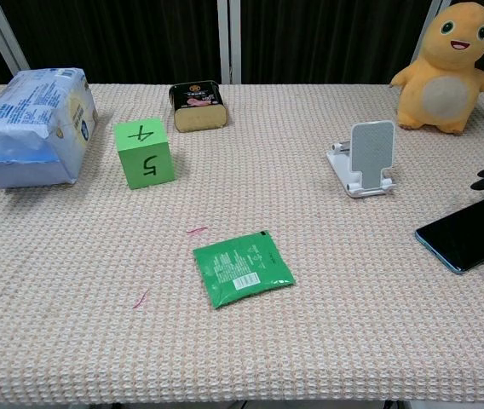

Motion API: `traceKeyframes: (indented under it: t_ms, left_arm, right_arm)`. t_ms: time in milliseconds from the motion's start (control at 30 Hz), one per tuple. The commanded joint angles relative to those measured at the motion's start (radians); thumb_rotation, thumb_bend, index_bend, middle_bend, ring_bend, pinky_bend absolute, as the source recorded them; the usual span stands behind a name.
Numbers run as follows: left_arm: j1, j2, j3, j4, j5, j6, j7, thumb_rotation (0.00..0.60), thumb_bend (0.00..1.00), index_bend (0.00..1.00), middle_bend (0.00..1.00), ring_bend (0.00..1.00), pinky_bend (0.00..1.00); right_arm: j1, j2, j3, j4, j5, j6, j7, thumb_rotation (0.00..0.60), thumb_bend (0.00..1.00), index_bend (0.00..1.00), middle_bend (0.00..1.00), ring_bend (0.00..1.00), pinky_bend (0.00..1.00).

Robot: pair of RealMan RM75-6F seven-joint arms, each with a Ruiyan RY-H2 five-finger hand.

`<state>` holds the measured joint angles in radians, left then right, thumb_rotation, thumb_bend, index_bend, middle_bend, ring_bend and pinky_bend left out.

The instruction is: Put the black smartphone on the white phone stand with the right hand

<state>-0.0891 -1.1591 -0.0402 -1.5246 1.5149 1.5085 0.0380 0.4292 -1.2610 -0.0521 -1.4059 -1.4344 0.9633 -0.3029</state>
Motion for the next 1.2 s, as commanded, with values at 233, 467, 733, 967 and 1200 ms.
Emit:
traceKeyframes:
  t_ms: [233,467,733,967,1200]
  left_arm:
    - [0.000,-0.003,0.003,0.003,0.000,-0.002,-0.002,0.329,0.06,0.11,0.06,0.02,0.13]
    - [-0.001,0.001,0.000,-0.004,0.001,-0.001,0.002,0.327,0.06,0.11,0.06,0.02,0.13]
    - [0.000,-0.001,0.001,0.003,-0.005,-0.006,-0.006,0.333,0.06,0.11,0.06,0.01,0.13]
    - [0.000,-0.001,0.001,0.007,-0.004,-0.005,-0.010,0.329,0.06,0.11,0.06,0.02,0.13]
    - [0.001,-0.003,0.002,0.010,-0.008,-0.009,-0.014,0.330,0.06,0.11,0.06,0.02,0.13]
  right_arm:
    - [0.010,-0.009,0.006,0.006,0.016,-0.018,-0.018,0.600,0.23,0.00,0.00,0.00,0.00]
    - [0.025,-0.025,0.015,0.006,0.026,-0.030,-0.046,0.600,0.23,0.00,0.00,0.00,0.00]
    - [0.038,-0.046,0.019,0.022,0.046,-0.054,-0.065,0.600,0.23,0.00,0.00,0.00,0.00]
    - [0.054,-0.052,0.025,0.028,0.058,-0.071,-0.075,0.600,0.23,0.08,0.00,0.00,0.00]
    - [0.067,-0.053,0.023,0.028,0.075,-0.096,-0.089,0.600,0.29,0.20,0.00,0.00,0.00]
